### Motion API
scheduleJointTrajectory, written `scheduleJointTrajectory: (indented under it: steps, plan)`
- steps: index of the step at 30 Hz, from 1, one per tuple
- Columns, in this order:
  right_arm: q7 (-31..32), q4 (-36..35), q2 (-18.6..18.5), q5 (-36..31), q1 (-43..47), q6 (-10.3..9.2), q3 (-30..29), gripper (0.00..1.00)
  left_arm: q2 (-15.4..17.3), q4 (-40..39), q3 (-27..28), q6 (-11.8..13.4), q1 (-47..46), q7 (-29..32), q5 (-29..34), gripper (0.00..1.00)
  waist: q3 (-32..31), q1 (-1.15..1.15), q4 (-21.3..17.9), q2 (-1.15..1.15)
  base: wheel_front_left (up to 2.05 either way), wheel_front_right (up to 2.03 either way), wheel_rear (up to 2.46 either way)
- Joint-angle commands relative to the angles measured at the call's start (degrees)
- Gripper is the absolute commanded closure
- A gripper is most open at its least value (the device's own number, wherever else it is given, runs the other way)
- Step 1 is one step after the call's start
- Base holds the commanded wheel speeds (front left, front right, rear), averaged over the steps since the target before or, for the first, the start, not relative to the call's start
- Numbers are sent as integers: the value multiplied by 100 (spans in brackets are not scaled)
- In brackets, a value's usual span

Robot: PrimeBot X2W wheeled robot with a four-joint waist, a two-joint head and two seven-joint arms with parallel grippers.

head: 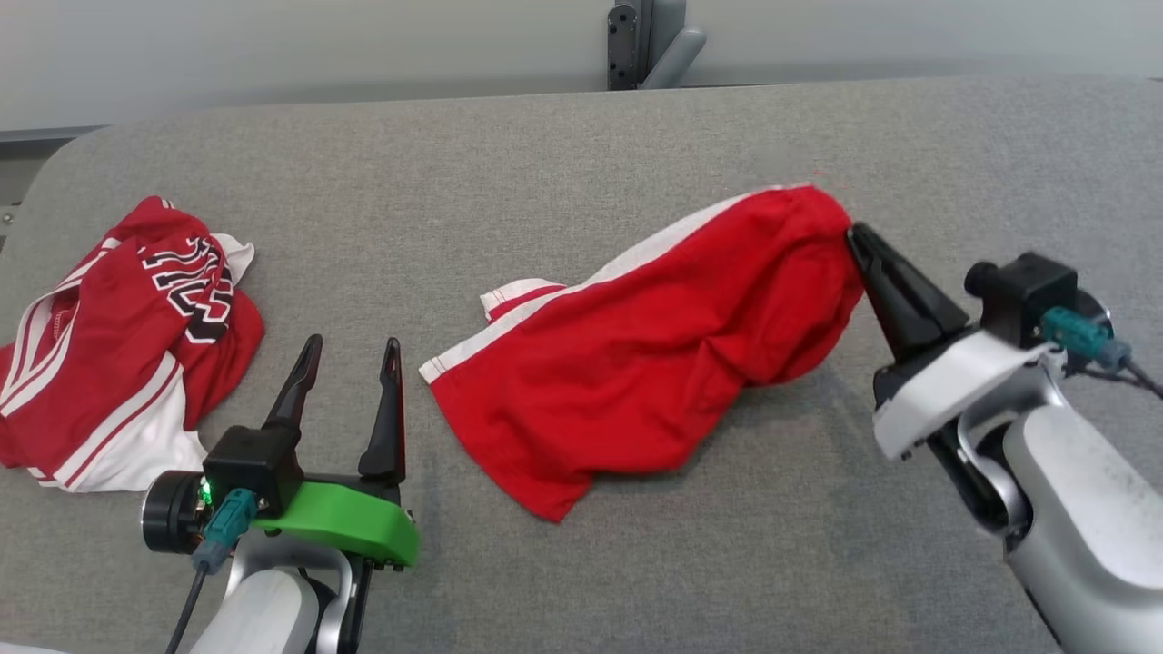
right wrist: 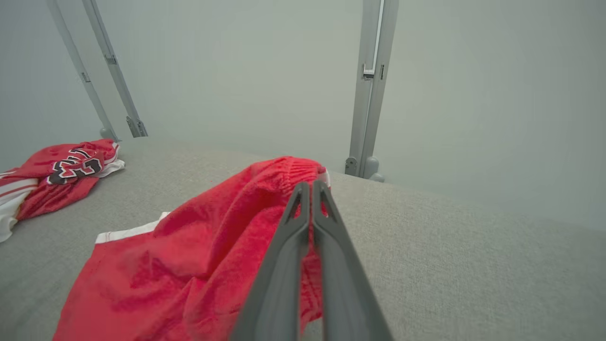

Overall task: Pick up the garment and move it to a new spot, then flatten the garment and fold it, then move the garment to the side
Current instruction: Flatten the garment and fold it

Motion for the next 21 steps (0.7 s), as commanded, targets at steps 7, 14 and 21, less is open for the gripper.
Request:
scheduleJointTrajectory:
  steps: [7,14,21]
  plan:
    - [135,209,262,-217,1639,-6,148,100,-13,-25,-60,36,36,28,-33,0,-9,0,-113,0,0,0,0]
    - [-49,580,579,-123,2332,-6,-97,100,7,-17,-104,37,93,58,-59,0,-80,0,-142,0,0,0,0]
    - [-415,649,877,-165,2317,-6,-461,3,75,-30,-138,88,173,107,-29,0,-209,0,-171,0,0,0,0]
